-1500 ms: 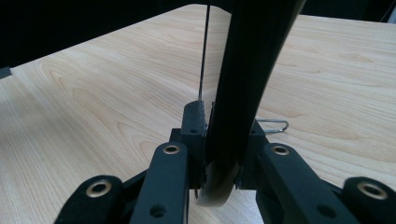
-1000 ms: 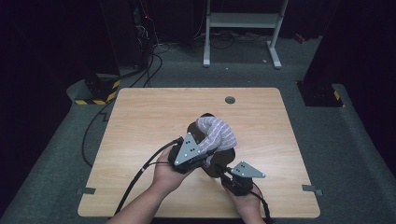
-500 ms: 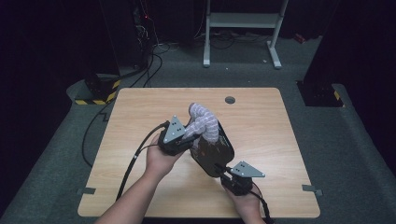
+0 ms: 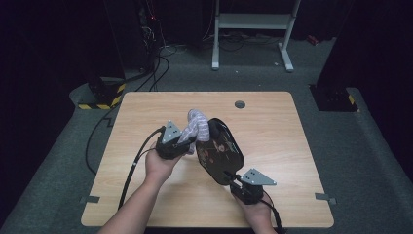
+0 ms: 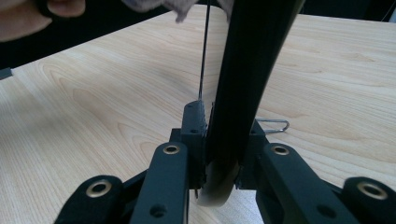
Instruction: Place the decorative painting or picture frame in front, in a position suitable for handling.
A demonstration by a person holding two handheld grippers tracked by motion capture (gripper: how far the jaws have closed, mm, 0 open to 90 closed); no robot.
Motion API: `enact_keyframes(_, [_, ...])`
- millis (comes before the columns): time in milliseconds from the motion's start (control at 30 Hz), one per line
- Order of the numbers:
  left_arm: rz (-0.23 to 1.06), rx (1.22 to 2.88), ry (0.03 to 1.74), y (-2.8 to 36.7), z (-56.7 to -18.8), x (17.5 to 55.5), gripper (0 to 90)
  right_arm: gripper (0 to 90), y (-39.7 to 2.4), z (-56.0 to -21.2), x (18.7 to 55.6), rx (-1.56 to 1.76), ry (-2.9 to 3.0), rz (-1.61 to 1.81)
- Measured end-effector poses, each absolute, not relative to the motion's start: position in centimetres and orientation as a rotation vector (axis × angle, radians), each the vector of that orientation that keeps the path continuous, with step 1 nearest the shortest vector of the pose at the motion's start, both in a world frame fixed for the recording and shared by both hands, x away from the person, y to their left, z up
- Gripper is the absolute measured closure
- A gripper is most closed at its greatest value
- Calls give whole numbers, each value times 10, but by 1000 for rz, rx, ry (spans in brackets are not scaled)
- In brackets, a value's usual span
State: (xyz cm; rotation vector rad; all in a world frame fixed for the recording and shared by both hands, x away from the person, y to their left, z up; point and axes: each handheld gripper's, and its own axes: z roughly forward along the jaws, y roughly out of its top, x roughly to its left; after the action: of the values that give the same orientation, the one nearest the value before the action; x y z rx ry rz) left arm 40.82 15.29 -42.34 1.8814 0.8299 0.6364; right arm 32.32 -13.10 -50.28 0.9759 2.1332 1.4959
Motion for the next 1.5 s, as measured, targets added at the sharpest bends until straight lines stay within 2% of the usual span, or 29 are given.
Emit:
enact_keyframes(267, [600, 1892, 802, 146, -428, 398, 662, 780, -131, -503, 323, 975, 2131, 1492])
enact_keyframes(767, [576, 1943, 486, 84, -411, 337, 663, 779, -132, -504, 324, 980, 2132, 1494])
enact_keyframes(1000, [583, 1951, 524, 95, -414, 354, 662, 778, -131, -504, 324, 985, 2132, 1496])
enact_keyframes(1500, [665, 1934, 750, 142, -427, 402, 662, 778, -129, -503, 324, 973, 2124, 1489])
